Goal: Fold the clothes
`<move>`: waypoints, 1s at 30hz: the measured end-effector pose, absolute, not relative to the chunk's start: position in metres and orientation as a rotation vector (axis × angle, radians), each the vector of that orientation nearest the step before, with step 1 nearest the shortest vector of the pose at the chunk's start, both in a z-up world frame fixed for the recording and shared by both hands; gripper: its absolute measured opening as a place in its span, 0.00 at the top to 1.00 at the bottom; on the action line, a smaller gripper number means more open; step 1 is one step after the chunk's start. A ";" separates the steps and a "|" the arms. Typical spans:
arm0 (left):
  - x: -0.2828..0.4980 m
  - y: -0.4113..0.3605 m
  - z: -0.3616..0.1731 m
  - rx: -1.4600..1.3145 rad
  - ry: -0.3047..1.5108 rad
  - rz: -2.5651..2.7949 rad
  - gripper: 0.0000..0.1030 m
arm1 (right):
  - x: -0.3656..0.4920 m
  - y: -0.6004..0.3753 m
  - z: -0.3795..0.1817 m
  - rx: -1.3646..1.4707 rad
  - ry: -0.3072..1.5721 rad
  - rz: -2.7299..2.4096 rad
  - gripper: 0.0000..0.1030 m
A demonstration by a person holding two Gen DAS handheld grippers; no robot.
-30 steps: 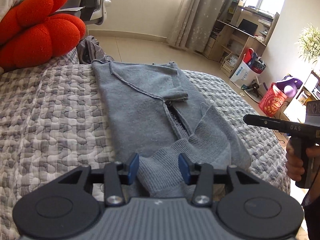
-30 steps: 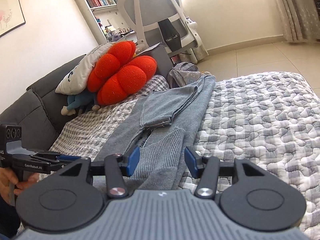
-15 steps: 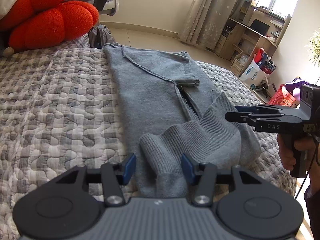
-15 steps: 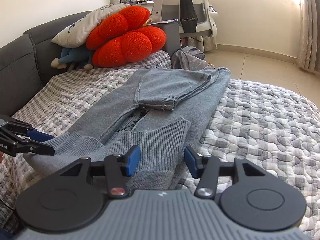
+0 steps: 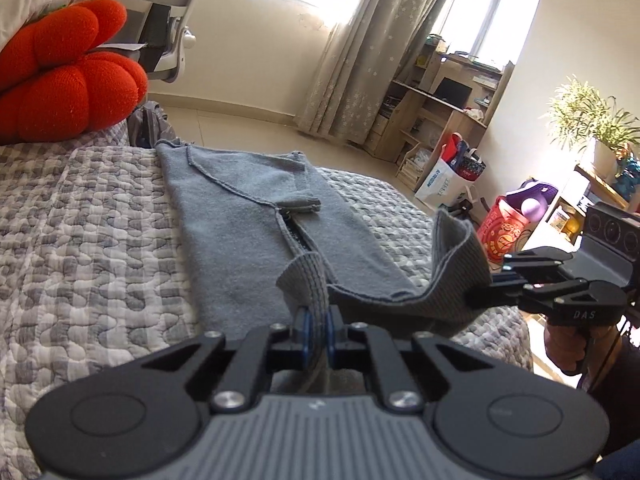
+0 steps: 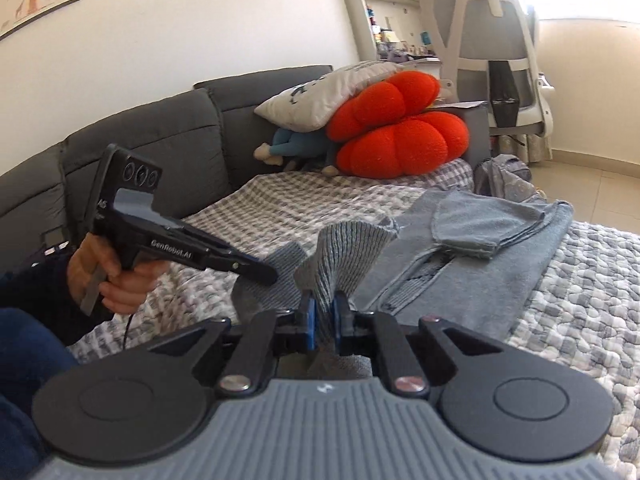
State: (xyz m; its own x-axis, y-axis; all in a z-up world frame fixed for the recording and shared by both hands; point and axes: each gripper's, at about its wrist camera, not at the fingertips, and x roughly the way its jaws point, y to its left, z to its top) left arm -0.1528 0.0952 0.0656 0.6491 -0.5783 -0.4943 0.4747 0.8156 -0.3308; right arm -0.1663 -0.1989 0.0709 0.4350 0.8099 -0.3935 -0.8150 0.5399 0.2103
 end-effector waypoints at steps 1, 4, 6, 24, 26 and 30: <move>-0.165 0.098 0.067 -0.167 0.596 -0.642 0.92 | -0.175 -0.199 0.069 -0.035 0.494 1.042 0.89; -0.203 0.105 0.071 -0.137 0.521 -0.760 0.92 | -0.200 -0.206 0.065 -0.067 0.537 1.136 0.84; -0.221 0.110 0.066 -0.137 0.524 -0.825 0.92 | -0.216 -0.212 0.063 -0.081 0.559 1.181 0.81; -0.238 0.119 0.028 -0.257 0.701 -0.751 0.57 | -0.255 -0.198 0.001 0.000 0.622 0.844 0.45; -0.230 0.117 0.020 -0.300 0.717 -0.731 0.56 | -0.256 -0.195 -0.001 0.002 0.609 0.850 0.45; -0.215 0.100 0.007 -0.338 0.718 -0.658 0.59 | -0.247 -0.182 -0.004 0.000 0.588 0.775 0.66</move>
State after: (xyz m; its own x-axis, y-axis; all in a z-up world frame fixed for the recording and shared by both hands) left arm -0.2153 0.1005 0.0069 0.5662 -0.6583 -0.4960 0.4362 0.7499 -0.4973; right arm -0.2471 -0.1816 -0.0037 0.5633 0.6582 -0.4996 -0.6583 0.7228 0.2101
